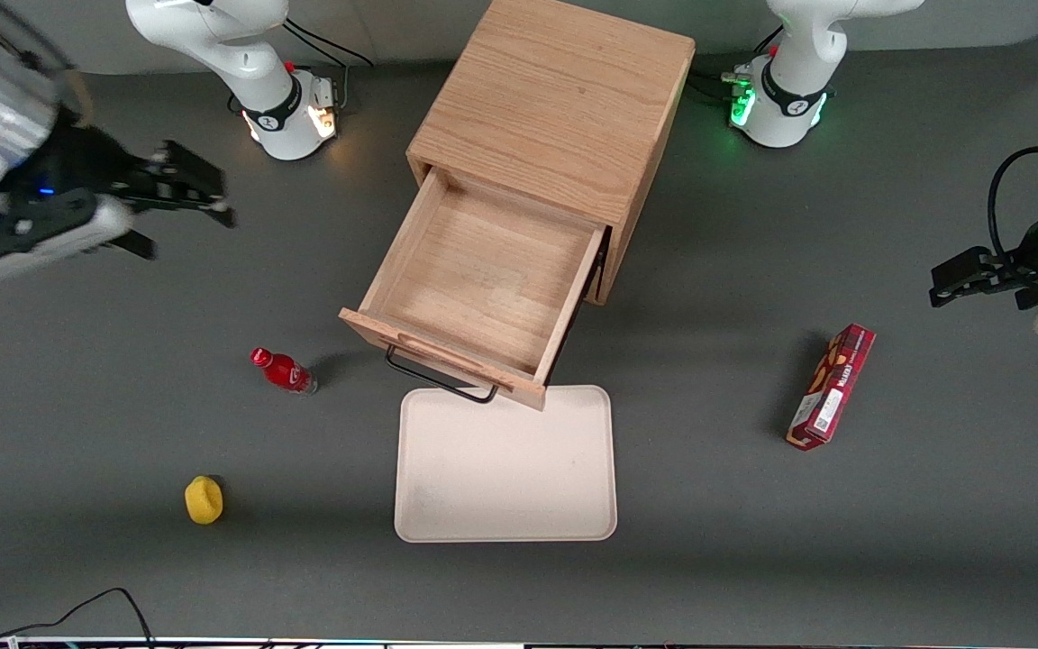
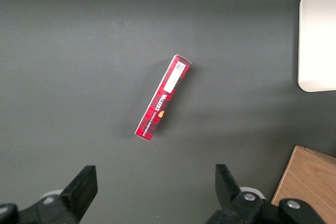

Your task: Open upper drawer

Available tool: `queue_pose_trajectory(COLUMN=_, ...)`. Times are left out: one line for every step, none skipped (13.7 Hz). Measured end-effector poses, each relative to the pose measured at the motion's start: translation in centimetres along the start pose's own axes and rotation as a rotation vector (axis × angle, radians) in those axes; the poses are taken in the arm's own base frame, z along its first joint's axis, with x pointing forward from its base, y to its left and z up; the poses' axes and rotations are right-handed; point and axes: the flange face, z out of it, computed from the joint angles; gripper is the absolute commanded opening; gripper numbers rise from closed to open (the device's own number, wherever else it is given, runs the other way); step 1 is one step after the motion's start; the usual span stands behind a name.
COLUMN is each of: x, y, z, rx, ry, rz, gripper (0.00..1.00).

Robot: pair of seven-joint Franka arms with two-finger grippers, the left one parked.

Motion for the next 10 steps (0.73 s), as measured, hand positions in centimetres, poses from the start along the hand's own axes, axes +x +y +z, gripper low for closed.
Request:
queue_pose_trajectory(x=-1.4, y=3.2, z=0.0, rx=-0.03, ry=-0.054, rz=0.069, gripper=1.0)
queue_pose_trajectory(x=-2.5, y=5.7, z=0.5, rx=-0.053, ry=-0.084, rz=0.123, gripper=1.0)
queue_pose_trajectory(x=-3.3, y=7.3, z=1.5, rx=-0.068, ry=-0.097, rz=0.159, gripper=1.0)
queue_pose_trajectory(x=-4.2, y=8.5, z=3.0, rx=-0.074, ry=-0.084, rz=0.183, gripper=1.0)
queue_pose_trajectory(x=-5.3, y=9.4, z=4.6, rx=-0.074, ry=-0.053, rz=0.2, gripper=1.0)
queue_pose_trajectory(x=-6.8, y=9.9, z=6.0, rx=-0.071, ry=-0.025, rz=0.211, gripper=1.0)
queue_pose_trajectory(x=-8.6, y=10.1, z=7.4, rx=-0.067, ry=-0.002, rz=0.223, gripper=1.0)
queue_pose_trajectory(x=-10.3, y=10.1, z=8.7, rx=-0.063, ry=0.009, rz=0.231, gripper=1.0)
queue_pose_trajectory(x=-11.6, y=10.1, z=9.6, rx=-0.065, ry=0.019, rz=0.236, gripper=1.0)
queue_pose_trajectory(x=-12.2, y=10.2, z=9.8, rx=-0.074, ry=0.033, rz=0.238, gripper=1.0)
